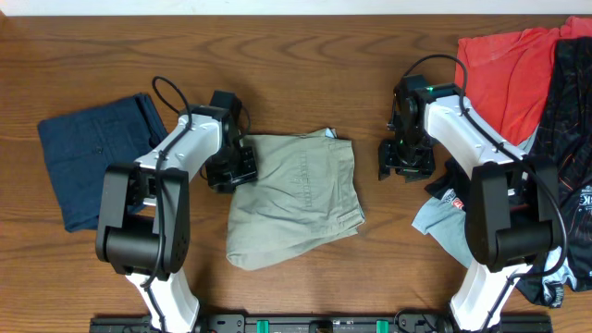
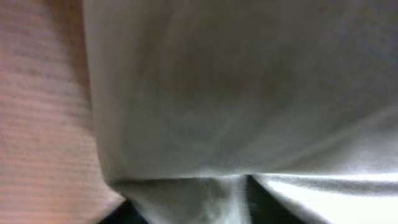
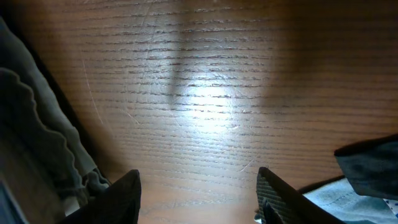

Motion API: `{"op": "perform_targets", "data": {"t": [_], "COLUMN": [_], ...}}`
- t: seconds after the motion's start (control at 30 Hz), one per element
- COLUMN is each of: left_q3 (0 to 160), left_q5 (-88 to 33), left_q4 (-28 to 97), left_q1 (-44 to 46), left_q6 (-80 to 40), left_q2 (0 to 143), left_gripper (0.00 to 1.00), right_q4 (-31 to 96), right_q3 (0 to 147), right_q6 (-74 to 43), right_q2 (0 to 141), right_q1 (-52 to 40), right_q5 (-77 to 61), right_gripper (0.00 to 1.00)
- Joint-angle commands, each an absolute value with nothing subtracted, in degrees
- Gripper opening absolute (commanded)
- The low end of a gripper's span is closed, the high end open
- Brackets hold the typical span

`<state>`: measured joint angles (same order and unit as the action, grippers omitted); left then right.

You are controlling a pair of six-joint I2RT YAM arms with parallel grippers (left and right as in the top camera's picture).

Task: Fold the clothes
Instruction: 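Push the folded shorts left onto the blue garment with the left gripper, then press and smooth the khaki shorts flat on the blue garment with the left gripper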

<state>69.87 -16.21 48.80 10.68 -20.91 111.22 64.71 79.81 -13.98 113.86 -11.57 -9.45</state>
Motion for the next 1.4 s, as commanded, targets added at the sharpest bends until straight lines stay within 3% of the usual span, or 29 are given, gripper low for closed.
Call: {"op": "perform_targets", "data": {"t": [0.0, 0.17, 0.43, 0.87, 0.93, 1.0, 1.03, 1.07, 1.17, 1.37], "left_q3": [69.7, 71.7, 83.7, 89.6, 89.6, 89.5, 89.4, 89.4, 89.4, 89.4], "left_q5": [-16.9, -15.1, -1.9, 2.6, 2.6, 2.6, 2.1, 1.2, -2.7, -9.2], "left_q4": [47.9, 49.2, 58.7, 54.5, 54.6, 55.3, 55.9, 56.4, 57.4, 58.8], "left_q1": [10.6, 9.0, 1.3, -23.5, -27.6, -30.9, -32.5, -33.7, -35.5, -33.4], "left_q6": [-18.6, -18.0, -18.0, -18.2, -19.8, -22.3, -23.9, -25.1, -25.4, -24.4], "left_q2": [112.1, 111.3, 103.1, 93.1, 94.0, 94.9, 95.2, 95.6, 96.2, 96.2], "left_gripper": [0.06, 0.06, 0.06, 0.07, 0.16, 0.5, 0.75, 0.87, 0.93, 0.94], "right_q4": [64.8, 65.0, 65.0, 65.0, 65.0, 65.0, 65.0, 65.0, 64.9, 64.9], "right_q3": [80.6, 80.6, 80.6, 80.6, 80.6, 80.6, 80.6, 80.6, 80.6, 80.6], "right_q6": [-13.2, -13.2, -13.2, -13.2, -13.2, -13.2, -13.2, -13.2, -13.2, -13.2], "right_q2": [113.8, 113.8, 113.8, 113.8, 113.8, 113.8, 113.8, 113.8, 113.8, 113.8], "right_q1": [-11.7, -11.7, -11.7, -11.7, -11.7, -11.7, -11.7, -11.7, -11.7, -11.7], "right_q5": [-9.9, -9.9, -9.9, -9.9, -9.9, -9.9, -9.9, -9.9, -9.9, -9.9], "right_gripper": [0.58, 0.58, 0.58, 0.58, 0.58, 0.58, 0.58, 0.59, 0.59, 0.59]}}
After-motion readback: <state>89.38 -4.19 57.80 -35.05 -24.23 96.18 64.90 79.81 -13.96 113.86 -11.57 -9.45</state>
